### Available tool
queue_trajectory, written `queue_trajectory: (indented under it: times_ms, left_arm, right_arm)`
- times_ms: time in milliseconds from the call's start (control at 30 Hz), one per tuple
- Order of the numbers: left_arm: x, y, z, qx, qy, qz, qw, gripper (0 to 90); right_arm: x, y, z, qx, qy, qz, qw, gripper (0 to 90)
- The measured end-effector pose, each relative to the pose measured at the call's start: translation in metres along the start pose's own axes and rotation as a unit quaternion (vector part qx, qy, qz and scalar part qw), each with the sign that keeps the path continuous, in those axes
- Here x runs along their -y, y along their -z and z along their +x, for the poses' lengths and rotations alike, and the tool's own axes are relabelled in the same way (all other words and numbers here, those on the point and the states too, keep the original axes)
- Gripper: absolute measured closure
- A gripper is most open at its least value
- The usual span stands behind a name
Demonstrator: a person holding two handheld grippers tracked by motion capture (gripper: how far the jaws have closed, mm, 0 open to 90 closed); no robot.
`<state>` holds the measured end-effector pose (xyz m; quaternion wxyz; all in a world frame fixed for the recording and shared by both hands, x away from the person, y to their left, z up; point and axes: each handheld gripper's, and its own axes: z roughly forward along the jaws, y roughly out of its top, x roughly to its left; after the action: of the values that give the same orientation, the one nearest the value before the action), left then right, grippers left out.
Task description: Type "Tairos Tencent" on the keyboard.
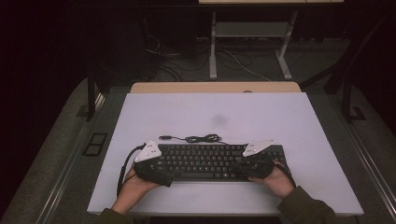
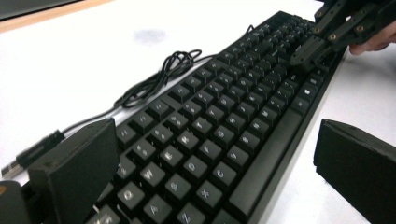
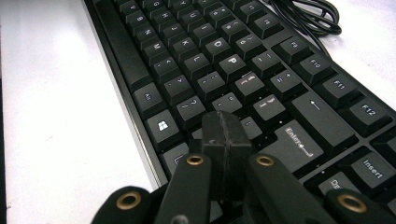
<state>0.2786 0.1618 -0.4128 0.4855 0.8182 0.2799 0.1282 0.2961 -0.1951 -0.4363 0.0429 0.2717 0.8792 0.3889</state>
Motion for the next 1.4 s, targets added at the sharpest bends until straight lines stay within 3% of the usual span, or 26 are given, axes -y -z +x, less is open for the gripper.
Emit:
queue_trajectory:
  times_ms: [700,1100,1300,1400]
  left_arm:
    - [-0.033,-0.034,0.003,0.013,-0.001,-0.020,0.9997,0.0]
    - [-0.032,-0.041,0.005,-0.002,0.004,-0.013,0.9999,15.5]
    - [-0.029,-0.044,0.007,0.007,0.010,-0.005,0.9999,30.3]
    - [-0.028,-0.048,0.007,0.015,0.014,0.012,0.9997,36.9]
  right_arm:
    - [0.000,0.000,0.000,0.000,0.006,-0.002,1.0000,89.4]
    - [0.001,0.000,0.000,0.001,0.006,-0.003,1.0000,89.4]
    - [0.001,0.000,0.001,0.002,0.008,-0.002,1.0000,89.4]
    - [0.001,0.000,0.001,0.002,0.008,-0.003,1.0000,89.4]
